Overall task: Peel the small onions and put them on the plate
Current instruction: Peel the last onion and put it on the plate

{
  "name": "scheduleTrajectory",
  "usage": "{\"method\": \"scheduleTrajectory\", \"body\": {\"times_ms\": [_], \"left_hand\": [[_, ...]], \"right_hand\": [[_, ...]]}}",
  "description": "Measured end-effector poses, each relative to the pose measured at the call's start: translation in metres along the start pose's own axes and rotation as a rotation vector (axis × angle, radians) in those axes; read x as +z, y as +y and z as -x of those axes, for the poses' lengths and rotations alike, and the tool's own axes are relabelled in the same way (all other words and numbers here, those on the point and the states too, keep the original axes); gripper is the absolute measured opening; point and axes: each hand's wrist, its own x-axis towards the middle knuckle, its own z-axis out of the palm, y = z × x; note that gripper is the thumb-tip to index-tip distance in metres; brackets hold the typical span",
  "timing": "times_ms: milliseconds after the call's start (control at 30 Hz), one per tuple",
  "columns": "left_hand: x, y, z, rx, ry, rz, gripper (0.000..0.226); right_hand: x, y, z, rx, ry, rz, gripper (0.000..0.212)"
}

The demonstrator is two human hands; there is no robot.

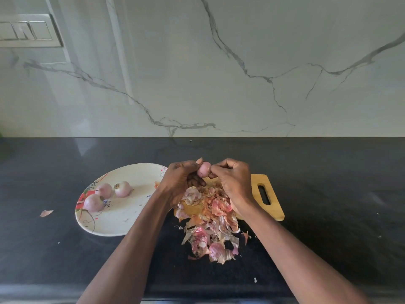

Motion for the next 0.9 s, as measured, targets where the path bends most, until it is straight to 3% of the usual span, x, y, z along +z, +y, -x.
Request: {"method": "scheduleTrajectory", "body": {"times_ms": [100, 267, 467, 633, 900], "left_hand": [[-0.003, -0.002, -0.004, -0.027, 0.027, 0.040, 0.025], [-0.002, -0.001, -0.002, -0.018, 0.013, 0.034, 0.023], [0.000, 0.002, 0.001, -0.034, -0.024, 0.046, 0.024], [-0.005, 0.006, 0.001, -0.075, -0.098, 0.231, 0.024], [-0.010, 0.005, 0.001, -0.030, -0.137, 0.277, 0.027]], "right_hand": [[0.000, 0.000, -0.001, 0.029, 0.002, -0.031, 0.012], [-0.001, 0.000, -0.001, 0.005, -0.035, 0.020, 0.024], [0.000, 0.004, -0.001, 0.031, 0.023, -0.036, 0.010], [-0.001, 0.004, -0.009, 0.228, -0.013, -0.340, 0.013], [-0.002, 0.003, -0.009, 0.060, -0.040, -0.193, 0.017]]}}
